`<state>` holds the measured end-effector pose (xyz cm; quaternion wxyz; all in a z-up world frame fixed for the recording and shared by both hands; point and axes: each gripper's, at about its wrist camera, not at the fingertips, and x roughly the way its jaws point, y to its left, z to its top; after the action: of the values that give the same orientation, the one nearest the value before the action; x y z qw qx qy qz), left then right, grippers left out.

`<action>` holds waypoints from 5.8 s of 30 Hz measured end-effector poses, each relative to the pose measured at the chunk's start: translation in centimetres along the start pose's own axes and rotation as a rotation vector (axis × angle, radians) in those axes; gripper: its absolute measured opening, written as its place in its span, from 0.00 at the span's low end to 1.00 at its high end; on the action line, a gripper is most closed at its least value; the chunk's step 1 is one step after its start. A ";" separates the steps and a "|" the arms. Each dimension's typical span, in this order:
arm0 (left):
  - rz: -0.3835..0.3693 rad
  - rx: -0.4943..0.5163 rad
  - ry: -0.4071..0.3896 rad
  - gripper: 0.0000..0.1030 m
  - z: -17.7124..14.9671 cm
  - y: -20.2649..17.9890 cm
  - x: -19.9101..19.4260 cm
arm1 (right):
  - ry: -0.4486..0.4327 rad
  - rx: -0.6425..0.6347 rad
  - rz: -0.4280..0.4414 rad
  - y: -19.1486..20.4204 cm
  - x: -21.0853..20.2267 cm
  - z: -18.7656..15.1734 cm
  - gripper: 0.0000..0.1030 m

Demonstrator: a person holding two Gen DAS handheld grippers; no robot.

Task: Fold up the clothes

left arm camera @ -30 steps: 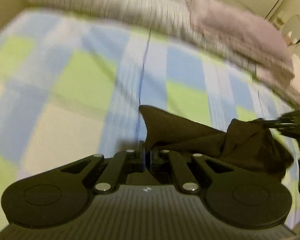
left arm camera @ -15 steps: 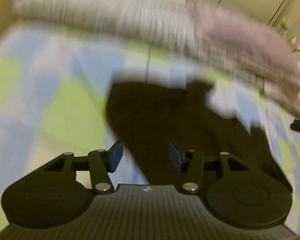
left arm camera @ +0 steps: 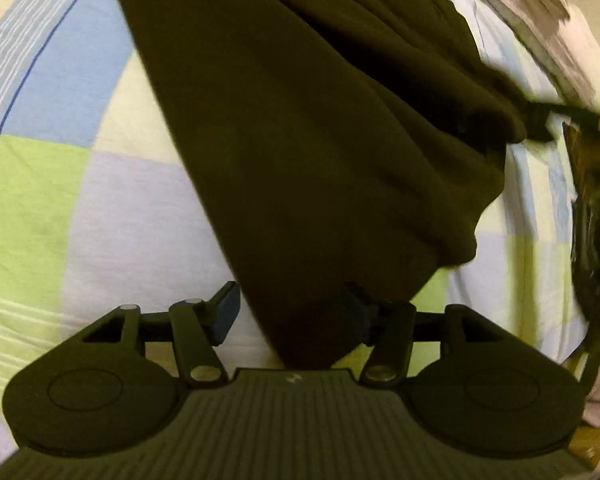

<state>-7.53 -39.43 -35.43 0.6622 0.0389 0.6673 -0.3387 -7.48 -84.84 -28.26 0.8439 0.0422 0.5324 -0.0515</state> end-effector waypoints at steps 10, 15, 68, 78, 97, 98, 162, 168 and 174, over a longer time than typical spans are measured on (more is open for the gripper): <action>0.050 0.007 -0.011 0.28 -1.0 -0.5 0.3 | -0.266 0.208 -0.054 -4.5 -5.5 2.5 0.67; 0.061 0.046 -0.025 0.01 -1.1 -1.4 0.2 | -0.050 0.166 0.120 -1.8 -2.4 -3.2 0.67; 0.224 0.730 -0.438 0.58 31.1 0.5 -3.5 | -0.051 0.221 0.151 13.7 -11.2 -0.3 0.80; 0.050 0.457 -0.427 0.06 38.3 3.9 -0.8 | -0.048 0.405 0.145 13.3 -3.7 1.0 0.80; 0.655 -0.207 -0.609 0.21 22.9 32.2 -25.5 | 0.025 0.239 0.218 20.9 0.3 6.2 0.80; 0.644 -0.211 -0.585 0.22 22.3 31.9 -24.5 | 0.025 0.238 0.208 20.9 0.1 6.1 0.80; 0.251 0.451 -0.256 0.39 19.3 -22.4 -2.2 | -0.240 0.391 -0.026 -30.4 -0.9 -6.9 0.47; 0.234 0.494 -0.260 0.39 20.2 -24.4 -1.8 | -0.348 0.443 -0.203 -30.5 -6.0 -7.8 0.06; 0.221 0.511 -0.267 0.39 20.7 -25.0 -2.2 | -0.286 0.681 -0.570 -29.8 -10.1 -13.8 0.38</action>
<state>-2.03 -68.13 -21.17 0.7456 0.2315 0.4592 -0.4238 -28.07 -112.26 -25.50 0.7990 0.1614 0.3539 -0.4586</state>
